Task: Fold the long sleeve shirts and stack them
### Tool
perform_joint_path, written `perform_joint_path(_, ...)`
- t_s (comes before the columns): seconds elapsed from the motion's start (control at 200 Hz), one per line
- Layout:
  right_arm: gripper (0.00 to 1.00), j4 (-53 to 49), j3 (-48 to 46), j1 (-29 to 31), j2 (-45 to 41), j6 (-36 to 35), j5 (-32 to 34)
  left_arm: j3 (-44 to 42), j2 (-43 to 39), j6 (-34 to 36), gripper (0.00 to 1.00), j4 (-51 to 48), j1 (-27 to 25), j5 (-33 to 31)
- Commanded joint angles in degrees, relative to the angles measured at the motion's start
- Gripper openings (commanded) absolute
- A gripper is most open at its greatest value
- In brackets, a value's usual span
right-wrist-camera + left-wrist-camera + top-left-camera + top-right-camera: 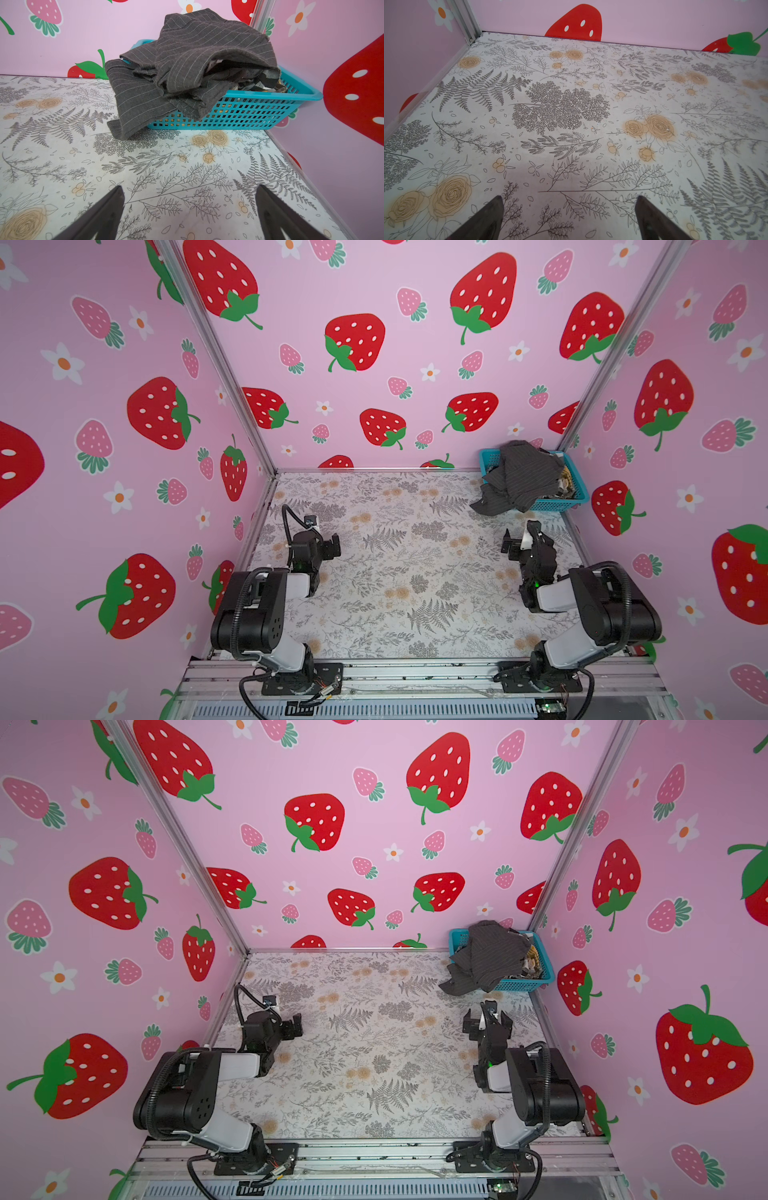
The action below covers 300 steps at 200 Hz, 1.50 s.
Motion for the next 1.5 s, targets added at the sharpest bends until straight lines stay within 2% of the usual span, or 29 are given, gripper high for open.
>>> perform_joint_path(0.0, 1.00, 1.69, -0.17, 0.25, -0.44, -0.40, 0.20, 1.00, -0.51, 1.18, 0.99, 1.00, -0.17, 0.17)
perform_joint_path(0.24, 1.00, 1.91, -0.33, 0.27, -0.58, -0.37, 0.25, 1.01, -0.46, 1.10, 0.99, 0.88, -0.01, 0.35)
perform_joint_path(0.285, 1.00, 1.40, 0.73, 0.80, -1.95, 0.16, 3.69, 0.98, -0.90, 1.16, 0.99, 1.35, -0.07, 0.26)
perform_joint_path(0.32, 1.00, -9.36, 4.70, 1.95, -5.90, 0.60, 8.57, 3.87, -3.02, 1.96, 0.99, -4.12, -0.86, -0.75)
perform_joint_path(0.355, 1.00, -23.20, 10.64, 2.88, -9.72, 1.99, 12.52, 10.33, -5.72, 3.46, 0.99, -17.44, -2.55, -2.88)
perform_joint_path(0.39, 1.00, -38.13, 19.69, 3.45, -12.42, 5.78, 15.84, 16.55, -7.23, 4.12, 0.99, -26.32, -4.62, -7.00)
perform_joint_path(0.42, 1.00, -50.13, 26.66, 3.60, -13.59, 9.55, 16.34, 20.48, -8.37, 3.50, 0.99, -31.25, -6.36, -11.05)
perform_joint_path(0.43, 1.00, -56.08, 32.00, 3.59, -13.89, 11.78, 15.46, 21.89, -8.79, 2.93, 0.99, -32.44, -6.78, -11.99)
perform_joint_path(0.455, 1.00, -64.85, 37.55, 3.54, -14.29, 13.87, 13.42, 24.64, -9.89, 0.95, 0.99, -35.36, -7.70, -13.70)
perform_joint_path(0.52, 1.00, -68.66, 40.70, 3.56, -15.94, 16.98, 11.25, 32.33, -12.58, -8.77, 1.00, -44.79, -8.18, -11.27)
perform_joint_path(0.575, 1.00, -68.16, 39.29, 2.36, -17.93, 25.41, 14.02, 37.90, -13.70, -17.87, 0.97, -51.74, -8.54, -9.42)
perform_joint_path(0.63, 1.00, -72.61, 42.43, -1.48, -17.61, 28.34, 8.34, 40.90, -14.46, -25.45, 0.97, -55.35, -9.15, -4.76)
perform_joint_path(0.66, 1.00, -76.81, 45.72, -2.49, -16.22, 29.27, 7.39, 41.47, -14.88, -28.50, 0.96, -55.82, -9.83, -1.85)
perform_joint_path(0.72, 1.00, -84.00, 53.09, -2.70, -11.65, 28.16, 6.78, 41.37, -15.84, -31.53, 0.96, -55.05, -12.38, 1.77)
perform_joint_path(0.835, 0.92, -94.57, 64.23, -2.71, -1.95, 25.73, 6.18, 40.16, -16.89, -30.96, 0.97, -53.95, -18.66, 2.16)
perform_joint_path(0.895, 0.91, -96.24, 65.89, -2.82, 1.28, 25.43, 7.73, 39.80, -16.90, -29.90, 0.97, -54.95, -20.97, 1.94)
perform_joint_path(1.03, 0.83, -96.08, 64.84, -2.94, 4.86, 27.27, 6.85, 37.15, -18.24, -28.44, 0.96, -56.72, -23.66, 1.21)
perform_joint_path(1.206, 0.78, -89.98, 61.75, -3.02, 6.71, 26.78, 1.02, 33.15, -20.62, -27.47, 0.96, -57.82, -24.27, 0.00)
perform_joint_path(1.321, 0.74, -86.91, 62.49, -3.05, 9.14, 25.50, 0.49, 32.37, -21.29, -27.47, 0.95, -57.95, -24.24, 1.02)
perform_joint_path(1.361, 0.68, -85.72, 62.47, -3.19, 9.90, 25.12, 0.02, 32.37, -21.38, -27.51, 0.95, -57.95, -24.22, 1.31)
perform_joint_path(1.401, 0.58, -85.10, 62.78, -3.25, 10.54, 24.91, -0.81, 32.41, -21.44, -27.47, 0.94, -58.05, -24.24, 1.32)
perform_joint_path(1.496, 0.21, -85.19, 64.21, -3.26, 10.96, 24.72, -3.37, 32.49, -21.72, -27.62, 0.94, -58.30, -24.22, 1.49)
